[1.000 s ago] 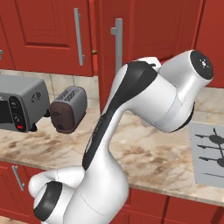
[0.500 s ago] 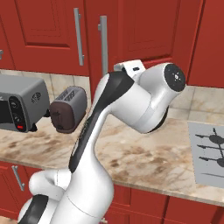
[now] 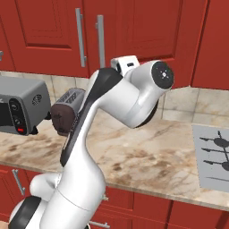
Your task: Pick the candle and candle from the dining table and place them in the open cabinet. Close the cabinet after placing the objects.
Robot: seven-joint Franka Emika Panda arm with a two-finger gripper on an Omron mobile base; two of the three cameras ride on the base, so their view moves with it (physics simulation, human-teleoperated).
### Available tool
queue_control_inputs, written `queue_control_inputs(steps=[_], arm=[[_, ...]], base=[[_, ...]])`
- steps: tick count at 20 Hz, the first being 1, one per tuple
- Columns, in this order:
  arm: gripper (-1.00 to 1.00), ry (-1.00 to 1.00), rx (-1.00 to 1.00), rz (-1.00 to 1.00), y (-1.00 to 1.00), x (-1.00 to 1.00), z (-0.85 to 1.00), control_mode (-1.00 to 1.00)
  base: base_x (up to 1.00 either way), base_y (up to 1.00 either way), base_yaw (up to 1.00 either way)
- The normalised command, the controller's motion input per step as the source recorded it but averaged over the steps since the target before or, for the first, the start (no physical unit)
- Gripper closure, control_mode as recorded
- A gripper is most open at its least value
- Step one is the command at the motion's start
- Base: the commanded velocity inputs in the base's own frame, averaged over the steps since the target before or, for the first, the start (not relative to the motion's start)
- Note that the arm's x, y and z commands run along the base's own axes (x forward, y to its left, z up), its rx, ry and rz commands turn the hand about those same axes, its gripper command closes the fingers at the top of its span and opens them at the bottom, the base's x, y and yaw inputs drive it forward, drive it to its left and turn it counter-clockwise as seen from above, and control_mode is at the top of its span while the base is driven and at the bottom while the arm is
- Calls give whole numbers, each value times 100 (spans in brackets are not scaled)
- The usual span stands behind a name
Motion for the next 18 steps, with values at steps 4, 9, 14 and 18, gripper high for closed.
queue_control_inputs(steps=[4,9,14,18], arm=[[-100,6,0,-3,31,38,20,-100],[-100,-2,0,0,39,51,-3,-100],[-100,-13,0,0,45,57,-19,-100],[-100,-18,0,0,38,57,-13,-100]], base=[[0,0,0],[0,0,0],[0,0,0],[0,0,0]])
